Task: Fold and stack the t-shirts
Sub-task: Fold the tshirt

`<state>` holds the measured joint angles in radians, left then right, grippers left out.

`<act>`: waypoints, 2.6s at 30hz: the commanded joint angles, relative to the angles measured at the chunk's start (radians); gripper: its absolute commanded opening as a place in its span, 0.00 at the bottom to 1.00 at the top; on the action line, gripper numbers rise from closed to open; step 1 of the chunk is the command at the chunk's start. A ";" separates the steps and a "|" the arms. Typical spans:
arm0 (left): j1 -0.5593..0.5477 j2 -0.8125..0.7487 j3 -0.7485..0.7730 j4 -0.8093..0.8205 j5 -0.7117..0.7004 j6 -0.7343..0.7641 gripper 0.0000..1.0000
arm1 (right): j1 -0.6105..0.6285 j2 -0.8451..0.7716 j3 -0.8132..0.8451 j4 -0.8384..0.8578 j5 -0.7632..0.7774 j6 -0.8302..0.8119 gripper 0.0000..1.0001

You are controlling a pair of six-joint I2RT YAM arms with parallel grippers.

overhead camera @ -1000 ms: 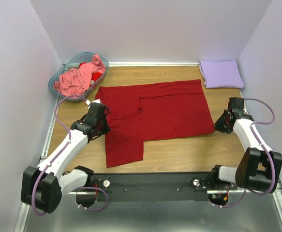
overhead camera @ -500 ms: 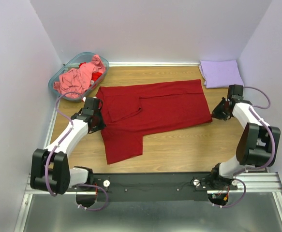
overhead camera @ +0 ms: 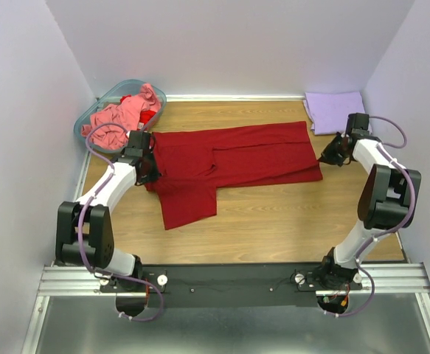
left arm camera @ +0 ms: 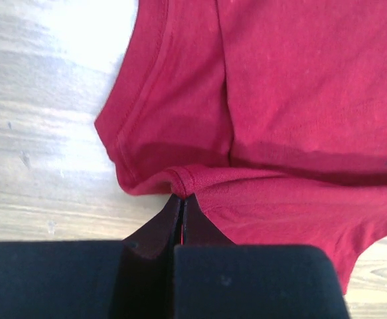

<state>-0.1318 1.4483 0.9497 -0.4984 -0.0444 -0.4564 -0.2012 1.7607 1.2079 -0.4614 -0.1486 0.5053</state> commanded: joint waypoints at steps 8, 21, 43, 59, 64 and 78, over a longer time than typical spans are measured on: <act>0.032 0.113 0.090 0.055 -0.026 0.016 0.00 | 0.019 0.098 0.108 0.026 0.020 -0.016 0.00; 0.038 0.164 0.143 0.083 -0.055 0.016 0.00 | 0.019 0.134 0.170 0.052 0.050 0.004 0.00; 0.031 0.222 0.130 0.201 -0.075 0.024 0.71 | 0.068 0.177 0.173 0.116 0.023 -0.080 0.53; -0.195 -0.158 -0.190 0.087 -0.137 -0.157 0.73 | 0.554 -0.135 -0.178 0.320 -0.141 -0.050 0.67; -0.249 -0.132 -0.256 0.103 -0.097 -0.188 0.63 | 0.706 -0.055 -0.234 0.426 -0.192 0.036 0.60; -0.325 -0.055 -0.301 0.109 -0.074 -0.218 0.61 | 0.879 0.154 -0.242 0.619 -0.240 0.246 0.47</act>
<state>-0.4324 1.3659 0.6697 -0.3920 -0.1421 -0.6426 0.6491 1.8584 0.9604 0.1192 -0.3695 0.6998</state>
